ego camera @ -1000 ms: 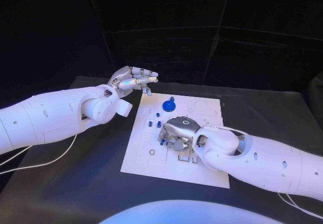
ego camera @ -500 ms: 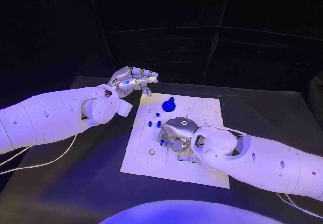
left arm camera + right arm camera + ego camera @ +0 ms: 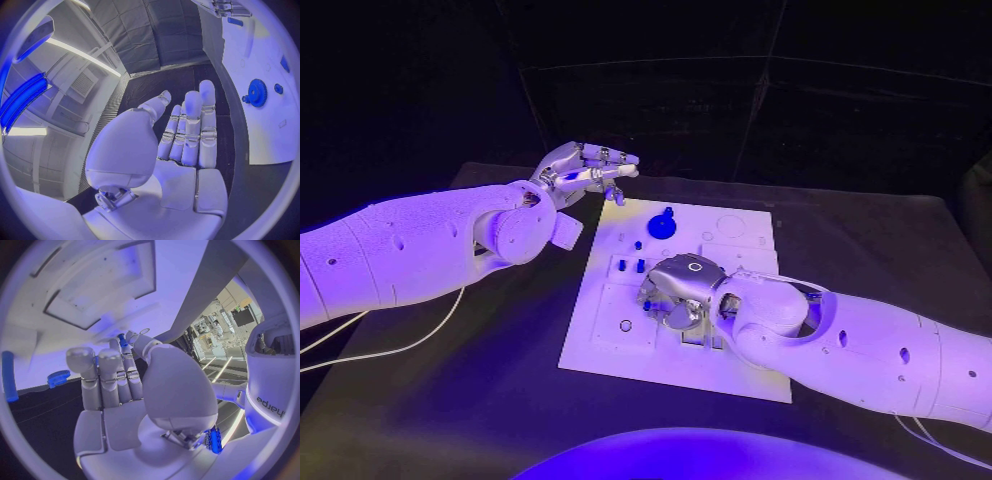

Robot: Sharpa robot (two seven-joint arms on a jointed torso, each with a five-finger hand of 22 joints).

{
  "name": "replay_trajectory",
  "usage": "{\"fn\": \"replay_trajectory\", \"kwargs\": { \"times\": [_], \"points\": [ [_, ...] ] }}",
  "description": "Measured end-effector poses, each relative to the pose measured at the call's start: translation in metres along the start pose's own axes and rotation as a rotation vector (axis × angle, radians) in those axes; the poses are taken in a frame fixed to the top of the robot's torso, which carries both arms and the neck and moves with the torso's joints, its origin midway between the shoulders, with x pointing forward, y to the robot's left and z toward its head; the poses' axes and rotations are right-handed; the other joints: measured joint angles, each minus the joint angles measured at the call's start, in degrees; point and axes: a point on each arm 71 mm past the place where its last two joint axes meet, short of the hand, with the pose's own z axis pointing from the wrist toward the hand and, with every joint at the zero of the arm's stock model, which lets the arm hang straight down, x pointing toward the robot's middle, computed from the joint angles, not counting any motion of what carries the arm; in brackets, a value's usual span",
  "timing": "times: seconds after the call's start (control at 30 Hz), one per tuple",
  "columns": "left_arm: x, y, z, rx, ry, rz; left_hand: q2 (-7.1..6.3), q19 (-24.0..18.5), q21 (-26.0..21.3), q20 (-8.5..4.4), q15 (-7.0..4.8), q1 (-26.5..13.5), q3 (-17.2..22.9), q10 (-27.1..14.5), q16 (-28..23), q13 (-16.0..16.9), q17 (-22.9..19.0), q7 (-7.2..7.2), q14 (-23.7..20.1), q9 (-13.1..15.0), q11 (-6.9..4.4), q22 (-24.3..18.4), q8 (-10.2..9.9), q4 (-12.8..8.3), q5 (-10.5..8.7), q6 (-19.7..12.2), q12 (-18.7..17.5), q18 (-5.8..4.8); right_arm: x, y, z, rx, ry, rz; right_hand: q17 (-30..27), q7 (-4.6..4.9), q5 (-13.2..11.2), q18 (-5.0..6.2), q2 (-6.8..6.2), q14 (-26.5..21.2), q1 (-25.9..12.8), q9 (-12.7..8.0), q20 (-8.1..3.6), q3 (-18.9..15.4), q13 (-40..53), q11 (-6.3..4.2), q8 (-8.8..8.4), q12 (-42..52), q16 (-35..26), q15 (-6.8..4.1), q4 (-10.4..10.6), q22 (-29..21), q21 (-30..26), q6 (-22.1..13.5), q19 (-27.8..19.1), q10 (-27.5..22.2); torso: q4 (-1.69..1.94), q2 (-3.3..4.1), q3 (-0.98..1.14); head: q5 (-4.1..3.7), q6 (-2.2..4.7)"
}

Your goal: Assemble the parts on the task board

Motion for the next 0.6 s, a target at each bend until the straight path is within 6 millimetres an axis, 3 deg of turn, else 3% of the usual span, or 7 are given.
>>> {"fn": "replay_trajectory", "kwargs": {
  "times": [0.07, 0.13, 0.2, 0.43, 0.6],
  "points": [
    [0.0, 0.0, 0.0, -0.001, 0.001, 0.0, 0.0, 0.0, 0.0, 0.0, 0.02, 0.0, 0.0, 0.0, 0.0, 0.0, 0.0, 0.0, -0.02, 0.0, 0.0, 0.0, 0.0, 0.0, 0.0, 0.0, 0.0, 0.0, 0.0, -0.002, -0.001, 0.004, -0.006, 0.001, -3.35, 0.35, 0.0, 0.15, 0.0, -1.32, 0.0, 0.0, 0.3, -0.75, 0.05, 0.47, 0.0, 0.0, -2.9, 0.57, -0.33, -4.53, -2.75, -1.26, -2.18, -2.15, -0.01, 0.0, 0.01, 0.0, -0.01],
    [0.0, 0.0, 0.0, -0.003, 0.002, -0.001, 0.0, 0.0, 0.0, 0.0, 0.2, 0.0, -0.32, 0.0, 0.0, 0.0, -0.05, 0.0, -0.2, 0.0, 0.0, -0.06, 0.0, -0.01, 0.0, 0.0, 0.0, -0.01, 0.0, -0.003, -0.002, 0.007, -0.017, 0.002, -7.07, 0.71, 0.0, 1.37, 0.0, -2.98, 0.0, 0.0, 0.58, -1.37, 0.15, 0.82, 0.0, 0.0, -6.15, 0.68, -0.75, -8.85, -5.49, -2.01, -4.28, -3.72, -0.01, 0.0, 0.01, -0.03, -0.01],
    [0.0, 0.0, 0.0, -0.004, 0.002, -0.001, 0.0, 0.0, 0.0, 0.0, 0.2, 0.0, -0.32, 0.0, 0.0, 0.0, -0.05, 0.0, -0.2, 0.0, 0.0, -0.06, 0.0, -0.01, 0.0, 0.0, 0.0, -0.01, -0.002, -0.004, -0.004, 0.008, -0.038, 0.006, -8.65, 0.57, 0.09, 1.37, 0.0, -3.57, 0.0, 0.0, 0.77, -1.81, 0.22, 0.92, 0.0, 0.34, -7.38, 0.87, -1.09, -10.56, -6.71, -2.18, -5.03, -4.39, -0.01, -0.01, 0.01, -0.04, 0.03],
    [-0.001, 0.001, 0.0, -0.008, 0.003, -0.001, 0.0, 0.0, 0.0, 0.0, 0.2, 0.0, -0.32, -0.21, 0.0, 0.01, -0.05, 0.0, -0.2, 0.0, 0.21, -0.06, 0.0, -0.01, 0.0, 0.0, 0.0, -0.01, -0.008, -0.01, -0.015, 0.012, -0.109, 0.036, -9.14, 0.76, 0.84, 1.36, 0.0, -3.56, 0.01, 0.04, 0.78, -2.37, 0.39, 0.92, 0.0, 1.43, -7.64, 0.86, -1.02, -11.03, -6.99, -2.38, -5.05, -4.39, -0.07, -0.04, 0.05, -0.08, 0.31],
    [-0.002, 0.001, -0.001, -0.012, 0.002, -0.001, 0.0, 0.0, -0.23, 0.0, 0.2, 0.0, -0.32, -0.21, 0.0, 0.01, -0.11, 0.0, -0.2, 0.0, 0.21, -0.12, 0.0, -0.01, 0.0, 0.0, 0.0, -0.01, -0.014, -0.022, -0.038, 0.035, -0.15, 0.086, -8.66, 0.76, 1.86, 1.36, 0.0, -3.55, 0.01, 0.13, 0.58, -2.84, 0.47, 0.68, 0.0, 2.59, -6.54, 0.86, -1.16, -9.98, -6.93, -2.38, -4.78, -4.15, -0.14, -0.12, 0.07, -0.26, 0.62]
  ]
}}
